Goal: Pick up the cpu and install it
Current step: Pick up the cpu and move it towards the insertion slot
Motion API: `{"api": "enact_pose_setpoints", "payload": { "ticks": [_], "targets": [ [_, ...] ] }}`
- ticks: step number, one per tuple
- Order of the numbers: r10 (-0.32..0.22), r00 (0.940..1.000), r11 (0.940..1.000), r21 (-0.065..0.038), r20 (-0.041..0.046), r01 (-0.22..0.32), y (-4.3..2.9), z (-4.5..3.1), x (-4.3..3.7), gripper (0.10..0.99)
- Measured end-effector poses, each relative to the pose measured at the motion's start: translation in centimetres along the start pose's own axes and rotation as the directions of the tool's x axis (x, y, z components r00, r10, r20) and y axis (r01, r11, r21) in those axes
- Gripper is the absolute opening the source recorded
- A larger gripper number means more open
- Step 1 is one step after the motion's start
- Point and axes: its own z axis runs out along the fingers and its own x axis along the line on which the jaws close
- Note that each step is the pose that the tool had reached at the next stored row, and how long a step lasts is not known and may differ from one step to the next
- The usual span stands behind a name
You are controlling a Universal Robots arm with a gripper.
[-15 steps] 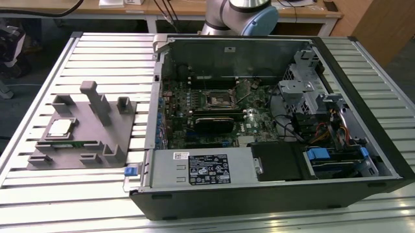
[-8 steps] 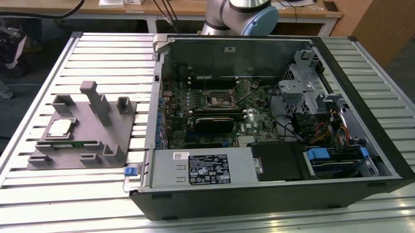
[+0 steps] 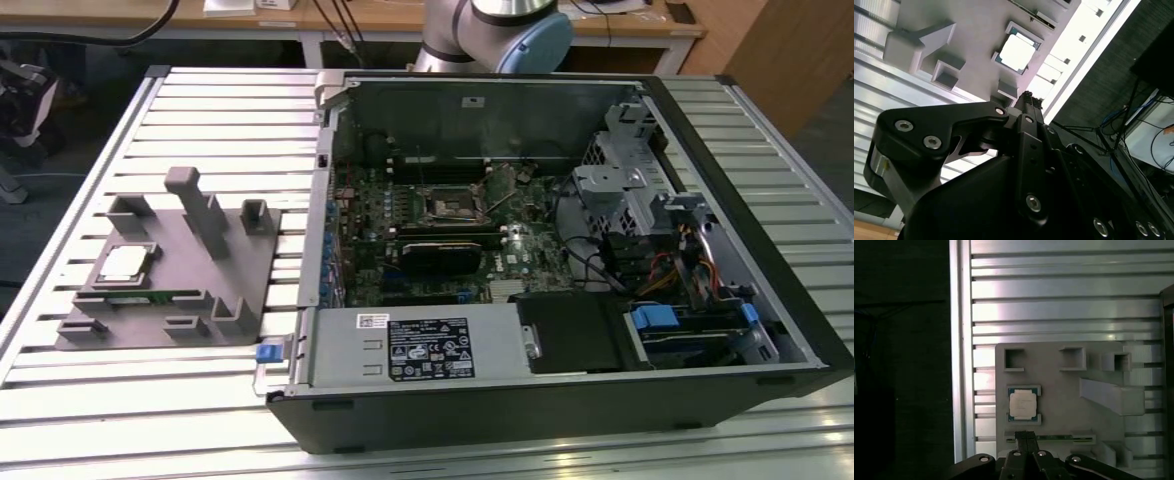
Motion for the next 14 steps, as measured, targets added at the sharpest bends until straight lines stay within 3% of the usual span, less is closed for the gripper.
{"api": "enact_pose_setpoints", "payload": {
  "ticks": [14],
  "targets": [
    [0.000,1.0000,0.9999,0.017,-0.0053,0.000,-0.02,1.08,-0.01,0.106]
  ]
}}
